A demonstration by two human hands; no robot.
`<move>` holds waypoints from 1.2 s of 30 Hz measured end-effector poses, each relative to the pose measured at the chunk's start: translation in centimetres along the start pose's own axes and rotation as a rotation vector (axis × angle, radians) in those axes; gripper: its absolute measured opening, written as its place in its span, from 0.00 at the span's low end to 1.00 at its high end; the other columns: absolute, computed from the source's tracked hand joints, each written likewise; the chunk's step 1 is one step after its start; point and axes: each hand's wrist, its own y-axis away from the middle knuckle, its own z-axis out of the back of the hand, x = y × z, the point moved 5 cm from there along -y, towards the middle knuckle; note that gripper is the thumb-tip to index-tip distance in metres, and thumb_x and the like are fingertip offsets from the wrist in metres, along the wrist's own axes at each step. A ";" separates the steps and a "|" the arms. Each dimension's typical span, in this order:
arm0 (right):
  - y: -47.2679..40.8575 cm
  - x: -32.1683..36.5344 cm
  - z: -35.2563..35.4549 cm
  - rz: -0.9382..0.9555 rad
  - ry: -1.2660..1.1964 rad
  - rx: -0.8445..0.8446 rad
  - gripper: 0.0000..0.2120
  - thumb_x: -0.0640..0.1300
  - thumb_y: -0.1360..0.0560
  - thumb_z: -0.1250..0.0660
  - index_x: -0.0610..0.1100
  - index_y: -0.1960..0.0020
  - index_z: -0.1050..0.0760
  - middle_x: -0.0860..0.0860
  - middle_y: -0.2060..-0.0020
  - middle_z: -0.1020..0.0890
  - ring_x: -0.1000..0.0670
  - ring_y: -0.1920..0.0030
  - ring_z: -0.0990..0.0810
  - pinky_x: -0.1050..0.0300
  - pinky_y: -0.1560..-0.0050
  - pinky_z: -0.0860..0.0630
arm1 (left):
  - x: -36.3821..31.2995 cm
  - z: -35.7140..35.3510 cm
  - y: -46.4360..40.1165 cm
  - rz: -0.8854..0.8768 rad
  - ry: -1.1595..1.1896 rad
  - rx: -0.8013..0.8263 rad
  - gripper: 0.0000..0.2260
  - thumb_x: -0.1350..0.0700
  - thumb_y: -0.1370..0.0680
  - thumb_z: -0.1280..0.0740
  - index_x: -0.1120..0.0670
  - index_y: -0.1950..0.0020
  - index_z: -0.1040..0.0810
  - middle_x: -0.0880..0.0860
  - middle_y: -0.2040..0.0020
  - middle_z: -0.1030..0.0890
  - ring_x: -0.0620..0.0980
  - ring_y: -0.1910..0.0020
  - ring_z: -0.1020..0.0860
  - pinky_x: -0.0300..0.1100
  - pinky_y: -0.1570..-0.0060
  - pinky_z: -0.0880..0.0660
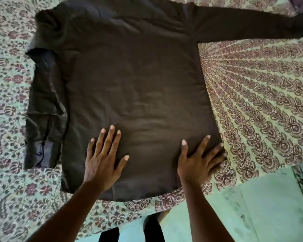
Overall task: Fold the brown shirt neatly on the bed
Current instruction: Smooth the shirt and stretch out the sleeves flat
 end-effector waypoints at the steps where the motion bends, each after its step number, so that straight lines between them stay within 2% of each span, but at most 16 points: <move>1: 0.0 0.5 0.3 -0.077 -0.042 -0.001 0.44 0.75 0.22 0.50 0.50 0.15 0.51 0.36 0.17 0.53 0.32 0.18 0.56 0.32 0.20 0.53 | 0.2 -0.1 0.5 -0.022 -0.005 -0.002 0.36 0.35 0.19 0.47 0.50 0.16 0.49 0.50 0.15 0.54 0.55 0.17 0.51 0.59 0.22 0.45; 3: -0.1 4.2 0.9 0.002 -0.054 -0.024 0.44 0.74 0.21 0.50 0.48 0.16 0.51 0.34 0.18 0.53 0.32 0.18 0.56 0.33 0.20 0.53 | 0.7 -0.1 1.5 -0.051 -0.023 -0.007 0.35 0.35 0.19 0.46 0.50 0.16 0.47 0.50 0.15 0.52 0.55 0.17 0.49 0.59 0.22 0.44; 6: 2.2 10.7 -0.3 0.506 0.055 0.030 0.37 0.71 0.19 0.49 0.55 0.16 0.49 0.41 0.16 0.54 0.38 0.17 0.55 0.36 0.20 0.54 | 2.2 -0.3 2.9 -0.007 -0.025 -0.024 0.35 0.36 0.19 0.45 0.50 0.16 0.46 0.50 0.15 0.50 0.55 0.17 0.46 0.59 0.23 0.44; 7: 3.1 11.2 -1.0 0.562 0.070 0.068 0.35 0.71 0.19 0.50 0.58 0.16 0.49 0.43 0.16 0.54 0.40 0.16 0.54 0.35 0.21 0.53 | 2.7 -0.3 3.4 0.050 -0.004 -0.038 0.35 0.36 0.19 0.45 0.51 0.16 0.46 0.50 0.15 0.50 0.55 0.17 0.46 0.59 0.23 0.44; 9: 5.3 8.8 -1.9 0.408 0.044 0.089 0.34 0.71 0.19 0.50 0.60 0.17 0.50 0.47 0.16 0.51 0.42 0.16 0.51 0.33 0.21 0.49 | 3.7 -0.4 4.7 0.152 0.055 -0.060 0.36 0.37 0.20 0.45 0.53 0.16 0.46 0.51 0.15 0.49 0.55 0.17 0.47 0.59 0.23 0.45; 11: 8.2 4.8 -1.3 0.277 0.046 0.085 0.35 0.70 0.19 0.50 0.58 0.16 0.51 0.47 0.16 0.50 0.41 0.17 0.49 0.31 0.22 0.45 | 4.1 -0.7 6.0 0.117 0.067 -0.045 0.36 0.37 0.20 0.44 0.53 0.16 0.45 0.51 0.15 0.49 0.56 0.17 0.48 0.61 0.23 0.45; 13: 10.7 2.0 -0.9 0.323 0.099 0.136 0.37 0.70 0.19 0.49 0.56 0.16 0.53 0.46 0.16 0.51 0.40 0.17 0.51 0.30 0.22 0.45 | 4.4 -0.8 7.2 0.036 0.075 -0.032 0.36 0.37 0.21 0.42 0.54 0.17 0.42 0.51 0.16 0.48 0.57 0.17 0.47 0.62 0.23 0.44; 15: 11.1 1.3 -0.4 0.333 0.118 0.164 0.39 0.71 0.20 0.48 0.55 0.15 0.54 0.44 0.16 0.53 0.39 0.17 0.54 0.29 0.22 0.47 | 5.2 -0.2 7.4 0.010 0.134 -0.068 0.34 0.38 0.22 0.38 0.55 0.21 0.33 0.53 0.18 0.40 0.59 0.20 0.40 0.62 0.25 0.40; 17: 9.8 3.4 0.4 0.355 0.090 0.123 0.39 0.70 0.19 0.49 0.53 0.15 0.54 0.43 0.16 0.55 0.39 0.17 0.56 0.29 0.22 0.49 | 6.5 0.9 6.5 0.052 0.185 -0.132 0.29 0.40 0.22 0.38 0.56 0.26 0.27 0.55 0.22 0.32 0.61 0.25 0.33 0.61 0.29 0.37; 19: 8.3 8.3 0.3 0.441 0.045 0.076 0.37 0.69 0.18 0.48 0.53 0.15 0.51 0.42 0.16 0.55 0.38 0.17 0.57 0.30 0.21 0.50 | 8.4 1.6 5.3 0.083 0.148 -0.150 0.28 0.42 0.21 0.38 0.56 0.25 0.29 0.55 0.21 0.33 0.59 0.23 0.35 0.60 0.28 0.39; 22: 8.6 16.5 -1.5 0.627 0.039 0.081 0.34 0.68 0.18 0.47 0.55 0.16 0.47 0.44 0.16 0.55 0.36 0.17 0.57 0.29 0.22 0.51 | 11.1 1.0 5.8 0.064 0.025 -0.094 0.31 0.42 0.18 0.42 0.54 0.18 0.40 0.52 0.16 0.44 0.54 0.17 0.46 0.58 0.22 0.49; 24: 11.7 19.7 -3.3 0.845 0.113 0.155 0.34 0.68 0.18 0.47 0.56 0.16 0.48 0.46 0.16 0.56 0.36 0.17 0.58 0.26 0.23 0.52 | 12.1 0.3 8.0 0.055 0.016 -0.076 0.32 0.43 0.18 0.44 0.54 0.16 0.44 0.51 0.16 0.48 0.52 0.17 0.49 0.59 0.22 0.49; 29: 21.2 16.0 -4.5 1.396 0.223 0.303 0.28 0.65 0.16 0.50 0.63 0.17 0.49 0.50 0.15 0.53 0.39 0.16 0.56 0.25 0.26 0.49 | 13.6 0.6 11.9 -0.036 0.212 -0.120 0.25 0.53 0.18 0.40 0.56 0.20 0.34 0.51 0.18 0.39 0.53 0.19 0.40 0.62 0.26 0.39; 32: 22.8 13.7 -3.8 1.624 0.212 0.378 0.27 0.63 0.15 0.48 0.64 0.18 0.48 0.51 0.15 0.52 0.41 0.16 0.55 0.27 0.24 0.46 | 14.2 2.3 11.1 -0.090 0.236 -0.146 0.23 0.53 0.17 0.43 0.55 0.22 0.30 0.53 0.20 0.34 0.54 0.21 0.35 0.61 0.28 0.37; 34: 21.8 14.4 -2.9 1.610 0.159 0.314 0.27 0.64 0.16 0.46 0.64 0.18 0.45 0.50 0.16 0.49 0.41 0.16 0.52 0.29 0.23 0.44 | 14.2 3.8 8.9 -0.158 0.242 -0.159 0.22 0.53 0.17 0.43 0.56 0.23 0.29 0.53 0.20 0.34 0.54 0.21 0.35 0.60 0.28 0.37; 36: 19.0 16.3 -2.3 1.356 0.106 0.195 0.28 0.65 0.17 0.46 0.62 0.18 0.43 0.49 0.16 0.49 0.40 0.16 0.51 0.30 0.24 0.44 | 13.7 5.0 6.0 -0.225 0.208 -0.159 0.23 0.54 0.17 0.42 0.56 0.22 0.31 0.53 0.19 0.36 0.53 0.20 0.38 0.58 0.26 0.37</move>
